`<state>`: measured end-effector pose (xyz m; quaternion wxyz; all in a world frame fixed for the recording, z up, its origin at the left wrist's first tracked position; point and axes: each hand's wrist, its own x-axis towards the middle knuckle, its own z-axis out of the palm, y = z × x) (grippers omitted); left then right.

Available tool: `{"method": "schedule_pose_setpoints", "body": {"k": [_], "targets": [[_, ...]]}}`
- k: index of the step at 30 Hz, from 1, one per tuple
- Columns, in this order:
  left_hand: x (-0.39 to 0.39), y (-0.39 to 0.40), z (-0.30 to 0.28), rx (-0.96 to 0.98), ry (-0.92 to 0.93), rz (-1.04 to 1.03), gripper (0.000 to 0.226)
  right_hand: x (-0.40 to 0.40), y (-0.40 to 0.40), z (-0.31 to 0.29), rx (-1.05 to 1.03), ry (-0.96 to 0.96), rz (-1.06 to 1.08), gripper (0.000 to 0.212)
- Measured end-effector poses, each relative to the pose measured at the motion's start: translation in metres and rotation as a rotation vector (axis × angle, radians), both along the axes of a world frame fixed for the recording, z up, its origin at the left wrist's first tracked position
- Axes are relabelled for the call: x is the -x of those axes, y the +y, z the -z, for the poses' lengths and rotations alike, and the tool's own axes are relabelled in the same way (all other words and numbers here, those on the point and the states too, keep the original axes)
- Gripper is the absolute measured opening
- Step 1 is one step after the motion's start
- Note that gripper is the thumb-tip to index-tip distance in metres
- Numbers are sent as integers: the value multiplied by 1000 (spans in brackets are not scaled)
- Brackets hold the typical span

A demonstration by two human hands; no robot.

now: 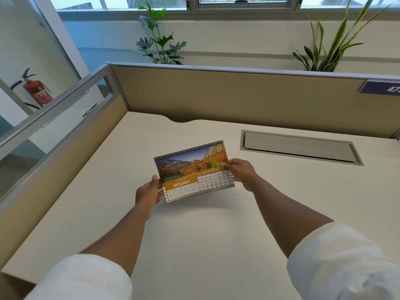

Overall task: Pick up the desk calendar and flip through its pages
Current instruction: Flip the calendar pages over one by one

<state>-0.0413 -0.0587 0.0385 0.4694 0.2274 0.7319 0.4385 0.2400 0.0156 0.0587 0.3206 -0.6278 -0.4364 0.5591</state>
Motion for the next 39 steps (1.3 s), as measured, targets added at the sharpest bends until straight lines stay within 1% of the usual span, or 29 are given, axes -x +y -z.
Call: {"method": "schedule_pose_setpoints", "body": {"k": [4, 7, 9, 11, 13, 16, 18, 21, 24, 26, 30, 35, 39], "targets": [[-1, 0, -1, -1, -4, -7, 24, -2, -2, -2, -9, 62, 13, 12], [2, 1, 3, -7, 8, 11, 27, -3, -4, -5, 2, 85, -2, 14], [2, 1, 6, -17, 8, 26, 28, -4, -4, -7, 21, 106, -14, 21], [1, 1, 8, -22, 16, 36, 29, -4, -5, -11, 49, 173, -28, 36], [1, 1, 8, -21, 27, 43, 29, -4, -5, -16, 51, 291, -84, 56], [0, 1, 8, -25, 19, 32, 19, -3, -2, -27, 65, 430, -194, 84], [1, 1, 8, -42, -14, 12, 17, 2, 2, -35, 62, 474, -186, 95], [1, 0, 8, -62, -18, 34, 17, 8, 6, -44, 29, 552, -107, 93], [1, 0, 9, -66, -12, 25, 15, 12, 9, -52, 11, 627, -83, 90], [1, 0, 10, -65, -7, 19, 15, 14, 11, -54, -4, 630, -86, 89], [2, 1, 10, -58, -12, 15, 15, 17, 13, -54, -30, 621, -77, 80], [3, 2, 11, -58, 8, 4, 16, 19, 19, -53, -55, 629, -59, 80], [2, 3, 12, -67, 4, 3, 13, 18, 23, -49, -64, 591, 47, 74]]}}
